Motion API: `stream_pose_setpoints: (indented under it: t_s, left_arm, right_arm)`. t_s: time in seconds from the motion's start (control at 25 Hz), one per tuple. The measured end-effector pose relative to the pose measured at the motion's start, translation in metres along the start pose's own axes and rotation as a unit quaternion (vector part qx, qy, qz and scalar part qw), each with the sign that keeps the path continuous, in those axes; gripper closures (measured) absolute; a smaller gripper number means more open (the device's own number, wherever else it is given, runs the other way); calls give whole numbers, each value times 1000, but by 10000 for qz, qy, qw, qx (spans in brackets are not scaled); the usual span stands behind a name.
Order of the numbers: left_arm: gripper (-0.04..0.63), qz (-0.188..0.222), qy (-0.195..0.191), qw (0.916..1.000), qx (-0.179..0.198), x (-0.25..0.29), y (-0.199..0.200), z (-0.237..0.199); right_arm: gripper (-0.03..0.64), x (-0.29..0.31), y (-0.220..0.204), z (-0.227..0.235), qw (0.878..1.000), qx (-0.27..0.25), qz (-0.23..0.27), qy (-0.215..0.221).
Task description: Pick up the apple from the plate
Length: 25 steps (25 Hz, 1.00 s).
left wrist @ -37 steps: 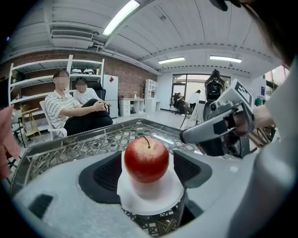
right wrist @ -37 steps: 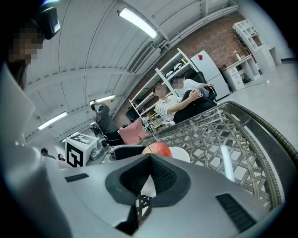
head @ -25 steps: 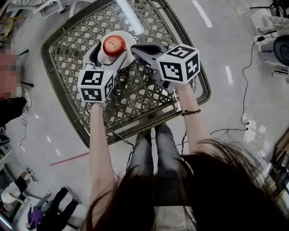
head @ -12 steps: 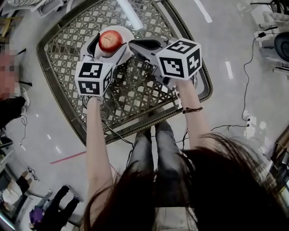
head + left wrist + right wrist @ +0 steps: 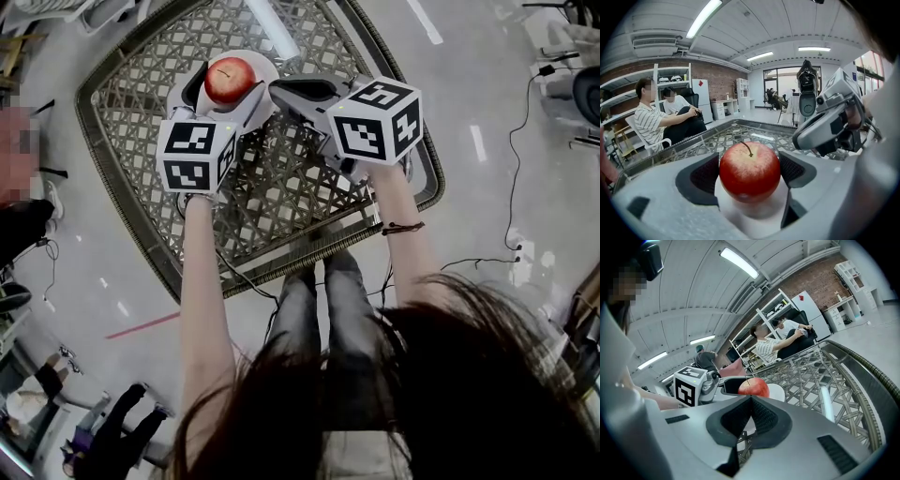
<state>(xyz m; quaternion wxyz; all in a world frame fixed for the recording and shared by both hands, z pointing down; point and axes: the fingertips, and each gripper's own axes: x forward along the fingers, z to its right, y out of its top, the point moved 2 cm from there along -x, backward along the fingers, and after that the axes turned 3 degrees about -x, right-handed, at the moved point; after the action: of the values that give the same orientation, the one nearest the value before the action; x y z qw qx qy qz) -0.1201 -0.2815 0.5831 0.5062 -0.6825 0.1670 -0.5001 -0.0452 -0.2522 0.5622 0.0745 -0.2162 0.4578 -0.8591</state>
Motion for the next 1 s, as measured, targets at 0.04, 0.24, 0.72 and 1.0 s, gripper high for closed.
stream_pose_setpoints:
  t_s: [0.04, 0.24, 0.72, 1.0]
  left_arm:
    - [196, -9, 7, 10000, 7, 0, 0, 0]
    - [196, -19, 31, 10000, -29, 0, -1, 0]
    - [196, 47, 62, 9999, -131, -3, 3, -2]
    - [196, 140, 105, 9993, -318, -13, 7, -2]
  right_arm:
    - [607, 0, 0, 0, 10000, 2, 3, 0]
    - [607, 0, -1, 1, 10000, 14, 6, 8]
    - [607, 1, 3, 0, 10000, 25, 30, 29]
    - [607, -7, 7, -2, 10000, 51, 37, -8]
